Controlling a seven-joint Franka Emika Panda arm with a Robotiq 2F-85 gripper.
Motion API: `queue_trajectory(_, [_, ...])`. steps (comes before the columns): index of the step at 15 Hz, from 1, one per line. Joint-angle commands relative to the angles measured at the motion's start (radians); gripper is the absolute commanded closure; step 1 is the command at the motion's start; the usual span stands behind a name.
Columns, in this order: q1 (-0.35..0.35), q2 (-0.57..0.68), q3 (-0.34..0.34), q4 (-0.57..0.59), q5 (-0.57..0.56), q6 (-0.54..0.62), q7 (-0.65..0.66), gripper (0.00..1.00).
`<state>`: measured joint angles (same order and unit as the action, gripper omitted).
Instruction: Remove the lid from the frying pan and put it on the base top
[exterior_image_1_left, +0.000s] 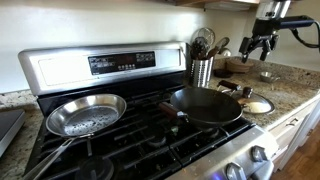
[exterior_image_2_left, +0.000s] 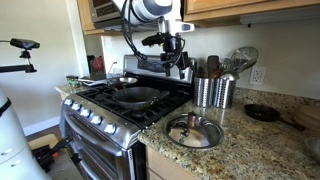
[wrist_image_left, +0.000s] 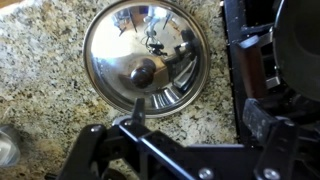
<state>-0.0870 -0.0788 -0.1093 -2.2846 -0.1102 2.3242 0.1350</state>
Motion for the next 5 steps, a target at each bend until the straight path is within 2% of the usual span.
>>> queue_trajectory(1, [0.008,-0.141,0.037,-0.073,-0.008,-0.072,0.014,0.0])
queue_trajectory(2, [0.011,-0.155,0.048,-0.077,0.002,-0.091,0.007,0.0])
queue_trajectory(3, [-0.002,-0.09,0.041,-0.03,0.002,-0.061,-0.001,0.0])
queue_trajectory(5, [0.002,-0.121,0.054,-0.046,0.002,-0.076,-0.001,0.0])
